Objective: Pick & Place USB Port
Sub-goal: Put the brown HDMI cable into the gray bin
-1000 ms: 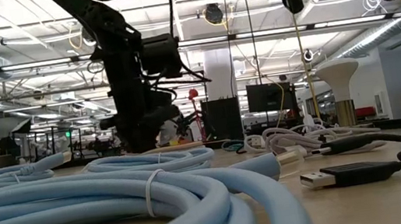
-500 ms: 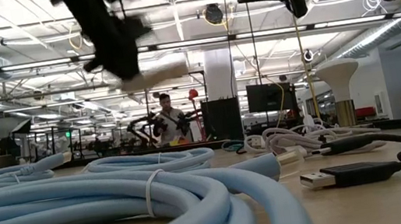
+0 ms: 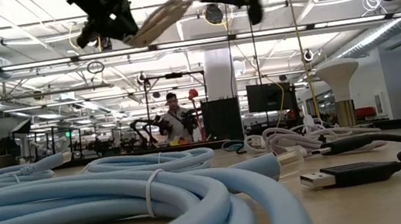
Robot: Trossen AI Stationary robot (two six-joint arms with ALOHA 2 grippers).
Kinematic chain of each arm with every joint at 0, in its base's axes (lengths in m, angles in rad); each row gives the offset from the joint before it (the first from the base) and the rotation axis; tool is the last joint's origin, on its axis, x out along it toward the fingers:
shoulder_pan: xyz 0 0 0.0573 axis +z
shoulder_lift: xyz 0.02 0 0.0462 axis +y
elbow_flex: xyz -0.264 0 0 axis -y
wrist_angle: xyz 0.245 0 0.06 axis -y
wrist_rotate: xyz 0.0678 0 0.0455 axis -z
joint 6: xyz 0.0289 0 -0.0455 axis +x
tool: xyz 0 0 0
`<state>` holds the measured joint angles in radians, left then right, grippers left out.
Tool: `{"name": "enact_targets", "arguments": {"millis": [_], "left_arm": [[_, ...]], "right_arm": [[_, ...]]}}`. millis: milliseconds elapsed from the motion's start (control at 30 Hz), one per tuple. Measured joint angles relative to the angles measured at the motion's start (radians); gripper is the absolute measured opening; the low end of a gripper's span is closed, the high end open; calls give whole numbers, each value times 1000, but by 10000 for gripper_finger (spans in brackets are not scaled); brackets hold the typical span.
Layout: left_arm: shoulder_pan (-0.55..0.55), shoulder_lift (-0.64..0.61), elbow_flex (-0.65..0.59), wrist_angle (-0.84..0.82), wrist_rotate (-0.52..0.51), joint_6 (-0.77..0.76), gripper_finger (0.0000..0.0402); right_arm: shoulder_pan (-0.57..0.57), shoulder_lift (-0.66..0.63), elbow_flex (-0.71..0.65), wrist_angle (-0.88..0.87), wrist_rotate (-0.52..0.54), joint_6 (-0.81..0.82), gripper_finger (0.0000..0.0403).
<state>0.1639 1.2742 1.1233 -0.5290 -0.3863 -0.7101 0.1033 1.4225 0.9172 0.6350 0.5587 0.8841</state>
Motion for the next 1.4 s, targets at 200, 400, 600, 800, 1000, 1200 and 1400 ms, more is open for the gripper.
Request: {"name": "enact_targets", "arguments": {"millis": [200,400,600,800,1000,1200,1400], "left_arm": [[-21,25,27,34,3,14,31],[-40,20,32,11,-12,26,31],[-48,19,34,-61,-26,24,31],[-6,-4,34,-82,-61,73,31],[81,-73,36,-114,-87,100,31],[90,-105,41,-233,-78,102,31],[-1,-103,45,-237,-47,41,31]], "right_arm": [[-24,140,173,-57,-160,-12,212],[-35,180,260,-143,-215,-61,209],[-42,147,261,-180,-195,-122,183],[-45,138,261,-215,-235,-103,175],[-43,138,261,-369,-253,44,229],[-47,135,262,-372,-221,48,296],[-81,136,262,-373,-212,46,314]]}}
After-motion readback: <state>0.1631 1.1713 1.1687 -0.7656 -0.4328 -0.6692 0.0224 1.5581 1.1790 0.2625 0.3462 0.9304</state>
